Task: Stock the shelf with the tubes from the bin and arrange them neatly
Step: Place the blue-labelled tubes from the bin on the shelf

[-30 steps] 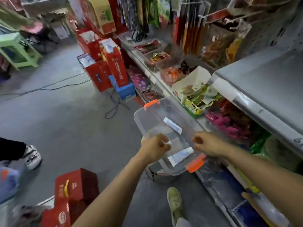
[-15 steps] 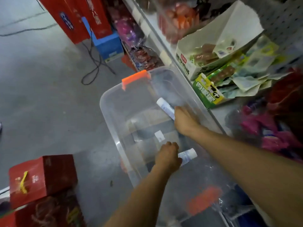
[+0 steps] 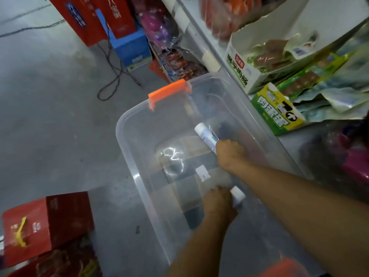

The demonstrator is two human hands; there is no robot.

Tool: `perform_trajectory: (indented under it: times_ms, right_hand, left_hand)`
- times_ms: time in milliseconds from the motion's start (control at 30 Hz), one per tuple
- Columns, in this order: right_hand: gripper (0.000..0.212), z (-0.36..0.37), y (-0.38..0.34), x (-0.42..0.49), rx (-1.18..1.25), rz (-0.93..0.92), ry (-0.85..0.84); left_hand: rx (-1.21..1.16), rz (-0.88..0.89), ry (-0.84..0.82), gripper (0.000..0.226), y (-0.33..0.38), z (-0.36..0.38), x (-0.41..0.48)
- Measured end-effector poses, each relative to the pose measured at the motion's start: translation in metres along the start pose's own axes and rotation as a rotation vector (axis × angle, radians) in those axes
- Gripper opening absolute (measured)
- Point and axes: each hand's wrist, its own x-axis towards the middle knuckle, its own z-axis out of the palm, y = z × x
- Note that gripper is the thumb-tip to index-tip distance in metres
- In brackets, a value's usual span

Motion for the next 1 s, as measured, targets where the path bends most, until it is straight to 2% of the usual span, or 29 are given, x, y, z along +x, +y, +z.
perform_trajectory:
  times_ms: [100,167,233,333,433,533,667,833,900,1000]
  right_hand:
    - [0.032,-0.017,0.0,-0.019,0.217,0.038,-0.025]
    - [0.049,-0.036,0.001,-0.041,0.362,0.063,-0.024]
    - [0.066,-0.053,0.007,-0.064,0.4,0.073,-0.007]
    - [0.052,-0.076,0.017,-0.11,0.393,0.089,0.036]
    - [0.039,-0.089,0.031,-0.17,0.41,0.041,0.109]
    - [0.025,-0.094,0.05,-0.241,0.52,-0.022,0.204]
    - [0.021,-0.098,0.076,-0.343,0.738,-0.094,0.335]
    - [0.013,-0.104,0.112,-0.451,0.955,-0.134,0.388]
    - [0.011,-0.105,0.128,-0.486,1.026,-0.097,0.381]
    - [0.015,-0.104,0.146,-0.529,1.283,-0.046,0.423]
  left_hand:
    - [-0.275,-0.165,0.102,0.044,-0.01,-0.023,-0.016]
    - [-0.431,-0.201,0.156,0.035,-0.013,-0.042,-0.032]
    - [-0.609,-0.217,0.214,0.028,-0.014,-0.059,-0.051]
    - [-1.02,-0.241,0.329,0.026,-0.012,-0.075,-0.08]
    - [-1.296,-0.228,0.372,0.009,-0.002,-0.094,-0.12]
    - [-1.389,-0.168,0.413,0.006,0.007,-0.109,-0.17]
    - [-1.44,-0.042,0.406,0.005,0.015,-0.107,-0.244]
    - [-1.587,0.154,0.15,0.017,0.037,-0.094,-0.328]
    - [-1.541,0.212,0.082,0.021,0.053,-0.088,-0.356]
    - [-1.471,0.261,-0.006,0.031,0.079,-0.078,-0.39]
